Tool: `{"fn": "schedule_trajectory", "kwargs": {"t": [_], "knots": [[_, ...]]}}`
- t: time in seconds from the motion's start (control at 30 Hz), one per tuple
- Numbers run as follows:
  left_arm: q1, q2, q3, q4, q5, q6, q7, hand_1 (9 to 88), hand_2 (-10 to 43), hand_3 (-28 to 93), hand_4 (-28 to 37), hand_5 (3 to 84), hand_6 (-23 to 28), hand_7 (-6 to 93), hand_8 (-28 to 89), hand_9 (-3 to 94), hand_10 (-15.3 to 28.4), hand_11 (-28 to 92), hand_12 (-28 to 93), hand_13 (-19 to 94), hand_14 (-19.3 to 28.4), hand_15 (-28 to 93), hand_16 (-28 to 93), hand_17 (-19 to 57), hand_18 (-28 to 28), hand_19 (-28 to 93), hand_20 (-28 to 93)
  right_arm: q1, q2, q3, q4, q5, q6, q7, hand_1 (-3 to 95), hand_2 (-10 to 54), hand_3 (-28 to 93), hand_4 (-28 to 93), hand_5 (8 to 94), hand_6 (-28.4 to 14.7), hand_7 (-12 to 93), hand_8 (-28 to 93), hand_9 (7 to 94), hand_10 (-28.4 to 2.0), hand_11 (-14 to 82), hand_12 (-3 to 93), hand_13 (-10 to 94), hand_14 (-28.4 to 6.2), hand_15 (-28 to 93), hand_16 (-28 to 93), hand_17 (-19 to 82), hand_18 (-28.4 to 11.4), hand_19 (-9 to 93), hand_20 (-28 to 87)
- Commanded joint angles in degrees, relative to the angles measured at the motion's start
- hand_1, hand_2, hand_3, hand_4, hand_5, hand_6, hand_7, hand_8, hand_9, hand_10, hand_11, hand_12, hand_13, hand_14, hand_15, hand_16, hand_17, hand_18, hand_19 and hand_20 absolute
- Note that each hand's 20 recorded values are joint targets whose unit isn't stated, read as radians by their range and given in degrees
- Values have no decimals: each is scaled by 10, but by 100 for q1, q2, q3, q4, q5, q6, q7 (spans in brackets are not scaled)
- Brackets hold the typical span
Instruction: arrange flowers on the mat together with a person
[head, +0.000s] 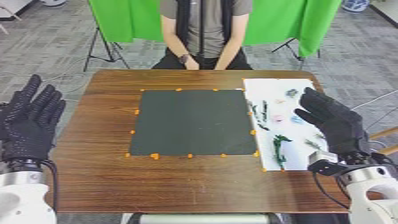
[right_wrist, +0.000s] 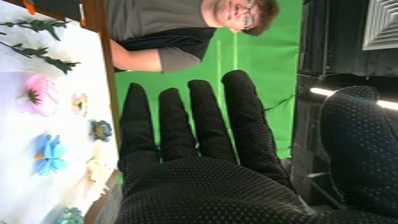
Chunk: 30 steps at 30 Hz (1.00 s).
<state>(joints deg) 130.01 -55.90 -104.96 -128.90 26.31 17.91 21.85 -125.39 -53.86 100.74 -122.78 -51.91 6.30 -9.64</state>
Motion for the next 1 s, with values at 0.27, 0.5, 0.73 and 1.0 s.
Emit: {"fn": "schedule_trajectory", "kwargs": {"t": [0.27, 0.5, 0.73, 1.0], "knots": [[102, -62, 29, -7, -84, -70, 26, 230, 171, 718, -283, 310, 39, 102, -109, 233, 112, 143, 19, 159, 82, 177, -104, -35, 86, 266, 67, 38, 22, -15, 11, -38, 12, -42, 101, 153, 788, -190, 410, -33, 96, -86, 371, -130, 34, 115, 259, -112, 66, 125, 102, -133, 288, 110], [100, -75, 56, -12, -115, -74, 25, 230, 171, 717, -283, 312, 40, 101, -109, 232, 112, 144, 19, 159, 81, 176, -104, -36, 86, 267, 68, -118, -19, 131, -23, -31, -71, -109, 102, 153, 790, -190, 410, -35, 96, -87, 370, -132, 34, 116, 260, -113, 64, 127, 108, -123, 274, 110], [101, -76, 58, -7, -164, -84, 41, 229, 171, 718, -283, 313, 41, 101, -109, 233, 112, 145, 19, 160, 81, 179, -104, -37, 87, 270, 69, -19, 8, 33, -6, -32, -18, -47, 102, 153, 790, -190, 410, -35, 97, -86, 370, -132, 33, 116, 262, -115, 63, 130, 106, -127, 277, 116], [127, -107, 37, 1, -188, -157, -2, 229, 171, 717, -283, 320, 42, 102, -108, 239, 113, 147, 19, 162, 82, 180, -104, -37, 88, 271, 69, 156, 41, -125, 13, -30, 101, 64, 102, 153, 791, -190, 411, -35, 97, -87, 371, -132, 34, 117, 262, -116, 63, 134, 105, -129, 278, 117]]}}
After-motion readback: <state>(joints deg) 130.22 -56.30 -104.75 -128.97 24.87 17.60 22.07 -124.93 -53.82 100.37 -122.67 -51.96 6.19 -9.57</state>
